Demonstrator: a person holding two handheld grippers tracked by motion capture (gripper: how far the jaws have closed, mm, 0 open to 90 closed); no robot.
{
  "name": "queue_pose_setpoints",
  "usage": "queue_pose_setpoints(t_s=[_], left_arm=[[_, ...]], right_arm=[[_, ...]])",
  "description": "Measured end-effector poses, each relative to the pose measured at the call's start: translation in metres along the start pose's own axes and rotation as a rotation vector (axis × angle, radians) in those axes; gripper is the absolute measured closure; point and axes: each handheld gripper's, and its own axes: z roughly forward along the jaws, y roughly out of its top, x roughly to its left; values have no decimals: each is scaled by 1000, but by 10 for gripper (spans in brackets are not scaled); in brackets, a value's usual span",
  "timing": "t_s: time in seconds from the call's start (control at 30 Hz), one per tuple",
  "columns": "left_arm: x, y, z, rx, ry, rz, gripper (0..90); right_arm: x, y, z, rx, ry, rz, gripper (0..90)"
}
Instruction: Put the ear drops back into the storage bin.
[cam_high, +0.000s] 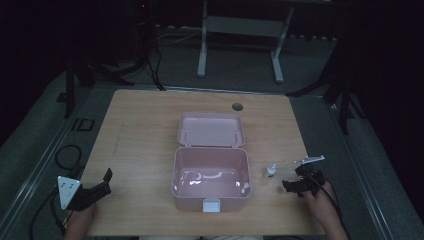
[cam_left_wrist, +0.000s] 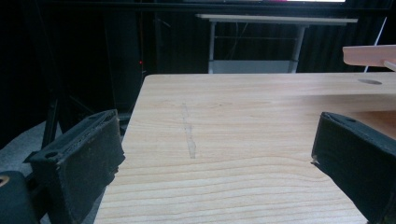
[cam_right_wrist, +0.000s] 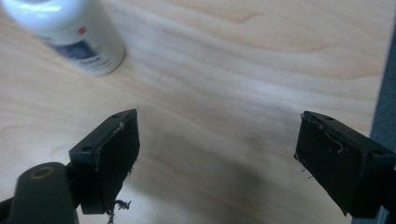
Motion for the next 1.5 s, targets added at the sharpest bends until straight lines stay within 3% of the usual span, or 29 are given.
queue_pose_setpoints(t_s=[0.03,0.1,0.13,0.23,0.57,0.63,0.7,0.77,0.83,0.93,1.1,1.3,1.5], left_arm=[[0,0,0,-1,0,0,20],[0,0,0,-1,0,0,20],[0,0,0,-2,0,-1,20],[0,0,0,-2,0,-2,20],[0,0,0,-1,0,-6,20],[0,0,0,-1,0,-7,20],[0,0,0,-1,0,-7,20],[0,0,0,0,0,-6,20],[0,0,0,0,0,-7,20],[1,0,0,1,-1,-8,20],[1,0,0,0,-3,-10,20],[1,0,0,0,-1,-9,20],[0,0,0,2,-2,-7,20]], right_arm=[[-1,2,-2,61,33,2,134],[-1,2,-2,91,41,-6,134],[0,3,-2,164,58,-29,134],[1,2,0,254,71,-61,134],[1,0,-3,386,147,-110,134],[3,0,-4,432,178,-143,132],[4,0,-5,446,177,-161,132],[9,0,-6,511,170,-226,135],[12,1,-7,542,172,-245,137],[15,4,-8,558,159,-276,137],[16,8,-8,575,170,-276,135],[15,18,-7,545,201,-265,124],[19,32,-5,533,216,-294,115]])
